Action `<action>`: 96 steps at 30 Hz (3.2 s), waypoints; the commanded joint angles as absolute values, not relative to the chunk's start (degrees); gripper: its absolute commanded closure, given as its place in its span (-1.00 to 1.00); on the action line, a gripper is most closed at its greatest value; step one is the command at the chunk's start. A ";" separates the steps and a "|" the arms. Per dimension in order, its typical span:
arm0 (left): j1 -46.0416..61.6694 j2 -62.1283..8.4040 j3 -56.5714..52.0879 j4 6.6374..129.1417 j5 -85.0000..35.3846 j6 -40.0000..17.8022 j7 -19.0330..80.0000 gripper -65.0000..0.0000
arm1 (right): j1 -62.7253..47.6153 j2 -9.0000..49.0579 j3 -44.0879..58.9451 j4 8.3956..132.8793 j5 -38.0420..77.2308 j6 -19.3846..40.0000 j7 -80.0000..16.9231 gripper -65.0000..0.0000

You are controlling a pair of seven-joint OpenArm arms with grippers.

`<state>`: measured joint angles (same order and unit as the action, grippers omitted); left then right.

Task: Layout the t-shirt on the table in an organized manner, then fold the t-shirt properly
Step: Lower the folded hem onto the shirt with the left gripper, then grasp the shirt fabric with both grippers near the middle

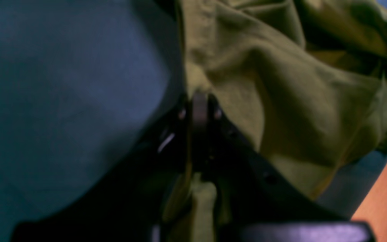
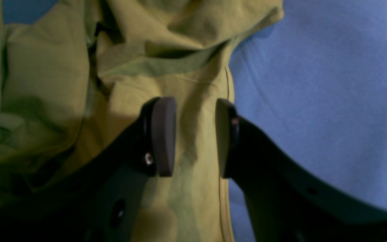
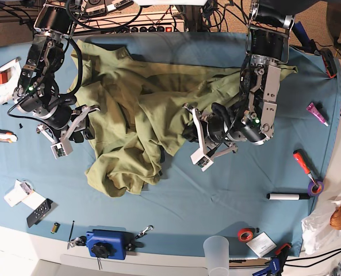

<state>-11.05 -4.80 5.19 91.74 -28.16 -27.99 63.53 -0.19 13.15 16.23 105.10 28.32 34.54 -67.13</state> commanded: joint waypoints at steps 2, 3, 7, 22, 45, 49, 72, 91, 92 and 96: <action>-12.38 -4.82 5.08 92.90 -29.23 -28.10 63.44 1.00 | 0.60 13.82 16.49 106.02 28.62 34.68 -66.02 0.38; -12.36 -4.80 5.08 92.90 -29.26 -28.10 63.57 0.98 | 0.62 13.85 16.49 106.02 28.62 34.68 -66.02 0.38; -12.36 -4.80 5.08 92.90 -31.62 -28.10 63.66 0.69 | 0.62 13.82 16.49 106.02 28.62 34.68 -66.00 0.38; -12.47 -4.82 5.08 92.90 -30.48 -29.34 63.18 1.00 | 0.62 13.85 16.49 106.02 28.62 34.68 -66.02 0.38; -18.28 -14.39 4.97 92.84 -31.66 -23.79 59.05 1.00 | 0.60 13.78 16.45 106.02 34.00 36.86 -66.74 0.38; -18.11 -14.28 4.97 92.84 -32.21 -24.01 56.55 0.46 | 0.38 13.80 14.81 106.02 36.38 37.91 -67.53 0.38; -20.29 -11.42 5.08 81.80 -18.63 -23.77 42.61 0.33 | 0.32 12.14 -7.77 94.39 14.85 32.29 -62.37 0.38; -21.28 -11.40 5.08 81.78 -19.29 -28.53 45.17 0.21 | -0.38 15.42 -7.77 94.39 14.72 32.01 -64.36 0.38; -21.26 -11.42 5.08 81.78 -20.05 -28.51 45.87 0.21 | -0.51 15.94 -7.77 94.39 14.74 31.77 -64.34 0.38; -21.28 -11.42 5.10 81.67 -23.35 -28.56 49.25 0.21 | -1.34 17.17 -7.77 94.39 14.74 31.64 -64.27 0.38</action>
<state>-19.66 -11.29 5.26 80.71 -22.55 -28.53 50.17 -0.89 16.03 -7.94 94.56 18.33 32.14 -59.61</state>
